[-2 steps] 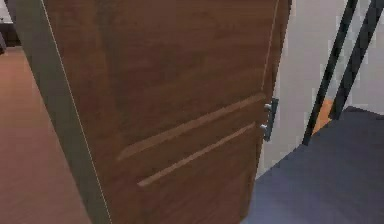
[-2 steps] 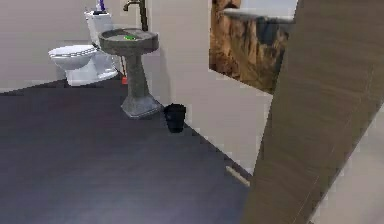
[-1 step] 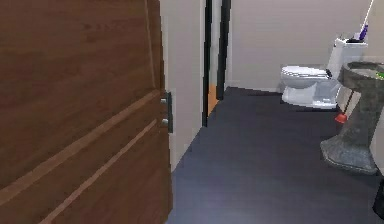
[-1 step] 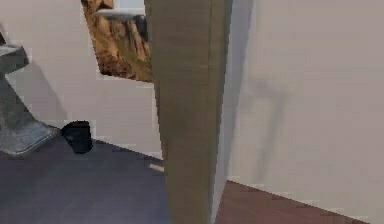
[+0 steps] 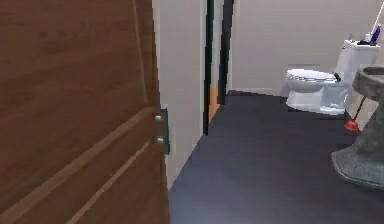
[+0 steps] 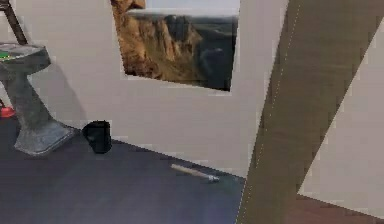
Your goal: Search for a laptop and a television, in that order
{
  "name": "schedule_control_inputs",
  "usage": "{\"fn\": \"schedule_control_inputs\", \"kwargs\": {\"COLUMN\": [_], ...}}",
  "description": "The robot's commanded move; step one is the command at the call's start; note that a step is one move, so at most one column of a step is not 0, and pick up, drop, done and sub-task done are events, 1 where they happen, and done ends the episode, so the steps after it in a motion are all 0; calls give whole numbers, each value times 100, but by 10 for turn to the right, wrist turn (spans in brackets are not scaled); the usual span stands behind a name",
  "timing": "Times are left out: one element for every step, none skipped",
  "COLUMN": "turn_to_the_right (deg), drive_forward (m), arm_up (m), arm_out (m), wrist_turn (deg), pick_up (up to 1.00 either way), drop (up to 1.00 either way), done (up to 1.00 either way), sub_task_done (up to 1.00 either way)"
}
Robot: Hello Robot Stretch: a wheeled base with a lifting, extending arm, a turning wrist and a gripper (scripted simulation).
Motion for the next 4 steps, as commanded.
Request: {"fn": "schedule_control_inputs", "kwargs": {"turn_to_the_right": [180,0,-30,0], "drive_forward": [0,90,0,100], "arm_up": [0,0,0,0], "arm_out": [0,0,0,0], "wrist_turn": [0,0,0,0], "pick_up": [0,0,0,0], "drop": [0,0,0,0], "done": [0,0,0,0], "sub_task_done": [0,0,0,0]}}
